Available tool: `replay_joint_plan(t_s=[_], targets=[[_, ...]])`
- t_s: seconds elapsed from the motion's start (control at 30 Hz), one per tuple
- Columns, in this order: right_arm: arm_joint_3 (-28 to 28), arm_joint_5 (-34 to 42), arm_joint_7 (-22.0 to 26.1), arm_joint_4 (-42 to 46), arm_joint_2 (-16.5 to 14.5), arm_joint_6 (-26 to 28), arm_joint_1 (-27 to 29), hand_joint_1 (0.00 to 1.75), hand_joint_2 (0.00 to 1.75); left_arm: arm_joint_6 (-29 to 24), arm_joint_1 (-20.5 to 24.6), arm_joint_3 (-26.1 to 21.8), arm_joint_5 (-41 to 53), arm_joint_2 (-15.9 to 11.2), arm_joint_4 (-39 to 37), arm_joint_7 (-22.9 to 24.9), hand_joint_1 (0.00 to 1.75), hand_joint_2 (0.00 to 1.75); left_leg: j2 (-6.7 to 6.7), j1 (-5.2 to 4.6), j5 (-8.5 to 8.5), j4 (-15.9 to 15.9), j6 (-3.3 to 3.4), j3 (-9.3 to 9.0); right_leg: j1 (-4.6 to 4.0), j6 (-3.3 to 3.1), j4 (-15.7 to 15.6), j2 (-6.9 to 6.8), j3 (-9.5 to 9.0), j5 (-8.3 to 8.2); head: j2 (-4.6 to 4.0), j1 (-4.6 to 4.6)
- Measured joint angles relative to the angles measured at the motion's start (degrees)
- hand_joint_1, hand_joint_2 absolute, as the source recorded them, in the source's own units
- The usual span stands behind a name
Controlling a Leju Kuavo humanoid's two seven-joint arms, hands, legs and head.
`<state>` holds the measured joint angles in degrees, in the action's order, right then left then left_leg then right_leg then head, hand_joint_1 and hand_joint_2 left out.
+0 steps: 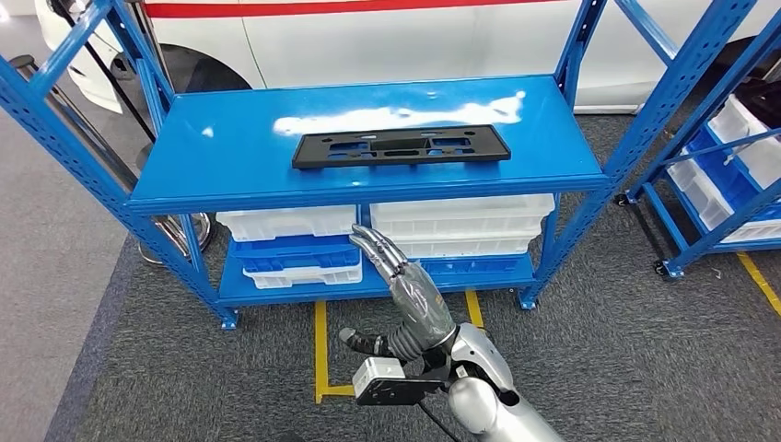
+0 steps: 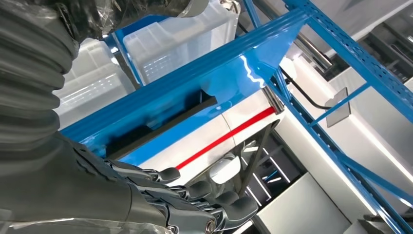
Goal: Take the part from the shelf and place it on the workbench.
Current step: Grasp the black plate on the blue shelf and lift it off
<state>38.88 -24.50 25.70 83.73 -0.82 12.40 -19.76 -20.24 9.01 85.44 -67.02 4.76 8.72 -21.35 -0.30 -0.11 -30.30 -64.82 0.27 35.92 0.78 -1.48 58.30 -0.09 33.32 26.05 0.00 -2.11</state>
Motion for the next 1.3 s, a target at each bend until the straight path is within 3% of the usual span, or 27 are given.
replay_joint_plan(t_s=[0.07,0.1,0.13,0.17,0.23,0.3,0.4,0.47,0.57,0.6,0.63,0.67,0.73,0.77,0.8,0.87,0.97,1.07,1.13,1.17,1.23,1.27,1.3], targets=[[0.00,-0.03,-0.01,0.01,0.01,0.01,0.11,0.00,1.75,0.00,-0.08,0.04,-0.01,-0.01,-0.01,0.01,0.00,0.00,0.00,0.64,-3.01,-6.92,-0.76,3.22,0.10,-0.04,0.04,-0.07,0.09,0.00,0.00,0.06],[0.00,-0.05,-0.01,0.01,0.02,0.01,0.17,0.00,1.75,0.00,-0.12,0.04,-0.02,-0.01,-0.01,0.02,0.00,0.00,0.01,0.92,-3.34,-8.72,-1.07,4.10,0.15,-0.01,0.10,-0.07,0.15,0.02,0.00,0.05],[-0.01,-0.05,-0.01,0.01,0.02,0.01,0.21,0.00,1.75,0.00,-0.14,0.05,-0.02,-0.02,-0.02,0.02,0.00,0.00,0.02,1.17,-2.51,-8.36,-1.36,3.91,0.28,0.09,0.21,-0.06,0.19,0.08,0.00,0.05],[-0.01,-0.06,-0.01,0.01,0.02,0.01,0.24,0.00,1.75,0.00,-0.13,0.05,-0.02,-0.02,-0.02,0.02,0.00,0.00,0.04,1.39,-0.86,-6.07,-1.60,2.74,0.47,0.24,0.34,-0.04,0.17,0.18,0.00,0.05],[-0.04,-0.11,-0.02,0.01,0.02,0.02,0.24,0.00,1.75,0.01,-0.03,0.08,-0.03,0.00,-0.02,0.03,0.00,0.00,0.05,1.61,2.62,1.50,-2.02,-1.15,0.77,0.88,0.64,0.03,0.08,0.46,0.00,0.09],[-0.12,-0.16,-0.02,0.01,0.03,0.04,0.22,0.00,1.75,0.04,0.09,0.14,-0.04,0.03,-0.02,0.10,0.00,0.00,-0.11,1.42,3.65,5.89,-1.63,-3.31,0.74,1.74,0.86,0.11,0.13,0.54,0.00,0.14],[-0.38,-0.22,-0.02,0.02,0.07,0.08,0.22,0.00,1.75,0.08,0.08,0.21,-0.06,0.01,-0.02,0.22,0.00,0.00,-0.21,1.13,3.68,6.41,-0.12,-3.31,0.74,2.89,0.67,0.15,0.20,0.37,0.00,0.14],[-0.61,-0.22,-0.02,0.04,0.09,0.13,0.20,0.00,1.75,0.10,0.16,0.24,-0.04,0.01,-0.02,0.24,0.00,0.00,-0.12,1.13,3.98,6.75,0.91,-3.37,0.89,3.26,2.77,0.12,1.16,1.92,0.00,0.14],[-0.96,-0.23,-0.02,0.05,0.28,0.16,0.45,0.00,1.75,0.16,0.23,0.30,0.01,0.00,-0.02,0.27,0.00,0.00,0.05,0.64,4.09,6.86,2.00,-3.23,0.64,3.13,13.24,0.10,6.22,7.02,0.00,0.14],[-1.08,-0.26,-0.02,0.05,0.39,0.16,0.63,0.00,1.75,0.17,0.21,0.32,0.01,0.00,-0.02,0.28,0.00,0.00,0.06,0.38,4.07,6.82,2.16,-3.19,0.48,2.99,15.97,0.10,7.58,7.69,0.00,0.13],[-1.19,-0.28,-0.02,0.05,0.48,0.16,0.79,0.00,1.75,0.17,0.21,0.34,0.02,0.00,-0.02,0.28,0.00,0.00,0.04,0.10,4.03,6.75,2.29,-3.17,0.27,2.72,16.71,0.11,8.01,7.25,0.00,0.14],[-1.27,-0.31,-0.02,0.05,0.53,0.16,0.89,0.00,1.75,0.17,0.22,0.37,0.02,0.00,-0.02,0.28,0.00,0.00,0.00,-0.18,3.98,6.68,2.40,-3.20,0.07,2.34,15.58,0.11,7.52,5.95,0.00,0.14],[-1.38,-0.35,-0.02,0.06,0.56,0.17,0.92,0.00,1.75,0.17,0.26,0.43,0.03,0.05,-0.02,0.28,0.00,0.00,-0.08,-0.65,3.83,6.57,2.57,-3.38,-0.63,1.01,8.40,0.12,4.04,2.24,0.00,0.14],[-1.40,-0.37,-0.02,0.07,0.56,0.19,0.90,0.00,1.75,0.17,0.29,0.45,0.03,0.09,-0.02,0.28,0.00,0.00,-0.09,-0.88,3.76,6.47,2.56,-3.37,-0.90,0.47,4.99,0.09,2.46,1.13,0.00,0.15],[-1.42,-0.39,-0.02,0.07,0.56,0.20,0.89,0.00,1.75,0.17,0.31,0.47,0.03,0.14,-0.02,0.28,0.00,0.00,-0.09,-1.00,3.72,6.42,2.49,-3.31,-1.17,0.07,2.50,0.08,1.32,0.50,0.00,0.17],[-1.45,-0.42,-0.02,0.07,0.58,0.25,0.92,0.00,1.75,0.19,0.34,0.55,0.04,0.18,-0.02,0.29,0.00,0.00,-0.05,-1.04,3.72,6.41,2.15,-3.14,-1.35,-0.04,1.21,0.10,0.90,0.54,0.00,0.18],[-1.48,-0.50,-0.02,0.11,0.57,0.27,0.92,0.00,1.75,0.16,0.40,0.74,0.08,0.08,-0.09,0.34,0.00,0.00,-0.02,-0.93,2.40,4.93,1.08,-2.57,-0.56,-0.18,0.14,0.01,0.22,0.03,0.00,0.31],[-1.46,-0.55,-0.02,0.14,0.56,0.27,1.00,0.00,1.75,0.16,0.35,0.92,0.10,0.03,-0.11,0.40,0.00,0.00,-0.03,0.08,-2.30,-4.06,-0.59,1.50,-0.05,-0.30,-0.28,-0.19,-0.08,-0.18,0.00,0.54],[-1.46,-0.57,-0.02,0.14,0.56,0.27,1.24,0.00,1.75,0.17,0.24,1.10,0.11,-0.01,-0.13,0.45,0.00,0.00,0.01,0.93,-3.16,-8.54,-1.52,3.80,0.31,-0.13,-0.18,-0.24,-0.03,-0.10,0.00,0.55],[-1.46,-0.57,-0.02,0.14,0.56,0.27,1.34,0.00,1.75,0.17,0.22,1.19,0.11,-0.04,-0.14,0.46,0.00,0.00,0.03,1.31,-2.02,-7.86,-1.95,3.56,0.59,0.07,-0.06,-0.24,-0.04,0.00,0.00,0.55],[-1.46,-0.57,-0.02,0.16,0.56,0.27,1.43,0.00,1.75,0.19,0.25,1.31,0.12,-0.07,-0.15,0.48,0.00,0.00,0.11,1.97,1.95,-1.04,-2.74,0.40,1.18,0.79,0.35,-0.18,-0.13,0.35,0.00,0.55],[-1.47,-0.57,-0.02,0.19,0.56,0.27,1.42,0.00,1.75,0.20,0.29,1.37,0.13,-0.04,-0.16,0.48,0.00,0.00,0.08,2.05,3.23,2.52,-2.97,-1.31,1.28,1.29,0.66,-0.11,-0.07,0.54,0.00,0.62],[-1.47,-0.57,-0.02,0.20,0.56,0.27,1.42,0.00,1.75,0.20,0.34,1.41,0.13,-0.03,-0.16,0.49,0.00,0.00,0.02,2.06,3.88,4.90,-2.77,-2.38,1.27,1.81,0.85,-0.05,0.05,0.63,0.00,0.66]])
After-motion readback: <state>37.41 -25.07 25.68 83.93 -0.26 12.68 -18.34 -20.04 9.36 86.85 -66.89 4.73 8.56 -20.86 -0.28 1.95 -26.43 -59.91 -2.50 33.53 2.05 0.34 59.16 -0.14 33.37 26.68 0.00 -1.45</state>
